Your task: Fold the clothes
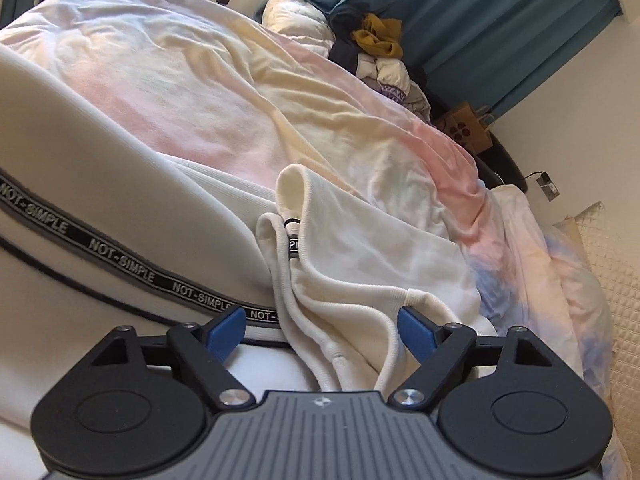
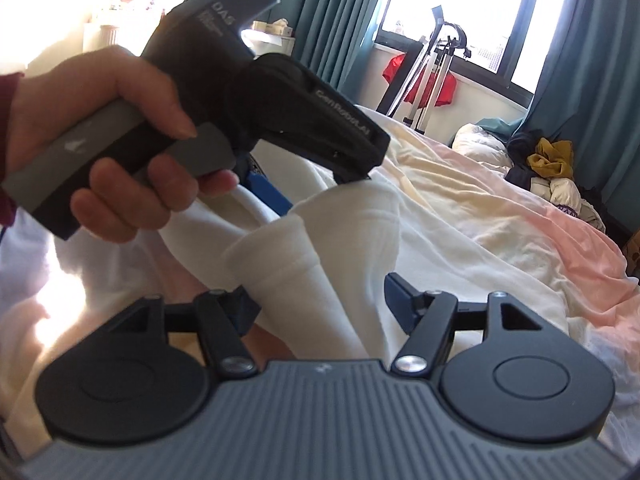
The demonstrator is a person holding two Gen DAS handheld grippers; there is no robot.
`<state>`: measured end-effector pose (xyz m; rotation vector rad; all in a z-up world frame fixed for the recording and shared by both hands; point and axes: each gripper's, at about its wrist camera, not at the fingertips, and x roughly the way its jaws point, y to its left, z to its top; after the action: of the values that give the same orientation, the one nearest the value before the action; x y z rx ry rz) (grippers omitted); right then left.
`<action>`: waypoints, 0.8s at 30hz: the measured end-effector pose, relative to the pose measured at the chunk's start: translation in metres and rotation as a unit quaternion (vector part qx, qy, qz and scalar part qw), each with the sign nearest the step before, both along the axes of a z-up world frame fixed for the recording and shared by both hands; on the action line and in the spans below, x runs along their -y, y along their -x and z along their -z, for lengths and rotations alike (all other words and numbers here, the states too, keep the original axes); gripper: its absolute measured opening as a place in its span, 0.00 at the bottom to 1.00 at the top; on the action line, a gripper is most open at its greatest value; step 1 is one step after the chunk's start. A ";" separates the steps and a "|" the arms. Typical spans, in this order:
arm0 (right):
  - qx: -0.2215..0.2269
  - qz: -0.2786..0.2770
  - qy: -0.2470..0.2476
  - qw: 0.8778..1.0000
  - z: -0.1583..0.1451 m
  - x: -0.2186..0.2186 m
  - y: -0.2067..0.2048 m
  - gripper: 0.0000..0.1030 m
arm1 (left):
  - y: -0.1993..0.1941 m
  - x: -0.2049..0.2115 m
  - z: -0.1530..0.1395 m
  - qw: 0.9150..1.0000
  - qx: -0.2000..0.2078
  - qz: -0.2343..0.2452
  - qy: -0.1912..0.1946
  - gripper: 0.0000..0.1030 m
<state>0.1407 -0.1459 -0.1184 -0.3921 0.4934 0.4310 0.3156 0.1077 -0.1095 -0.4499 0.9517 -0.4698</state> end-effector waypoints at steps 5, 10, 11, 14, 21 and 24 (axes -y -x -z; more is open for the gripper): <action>-0.019 0.027 -0.048 0.998 0.009 0.006 -0.018 0.36 | -0.017 0.016 0.016 1.000 0.013 0.022 -0.001 0.60; 0.024 0.028 -0.038 0.999 0.010 -0.003 -0.017 0.17 | -0.018 0.000 0.013 0.999 0.031 -0.003 0.024 0.28; 0.039 0.025 -0.037 0.998 0.009 -0.006 -0.015 0.16 | -0.018 -0.004 0.009 0.999 0.040 -0.007 0.035 0.25; 0.068 0.008 -0.043 0.997 0.006 -0.012 -0.011 0.16 | -0.013 -0.019 -0.009 0.996 0.062 -0.021 0.053 0.19; 0.002 -0.011 -0.089 0.996 0.012 -0.012 -0.018 0.17 | -0.003 -0.034 -0.001 0.998 0.055 -0.032 0.004 0.19; -0.045 0.006 -0.116 0.992 0.006 -0.004 -0.023 0.18 | -0.006 -0.039 0.022 0.999 0.049 -0.019 -0.003 0.22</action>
<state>0.1635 -0.1423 -0.1245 -0.1453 0.5260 0.4912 0.3213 0.1462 -0.1311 -0.4346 0.8478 -0.4501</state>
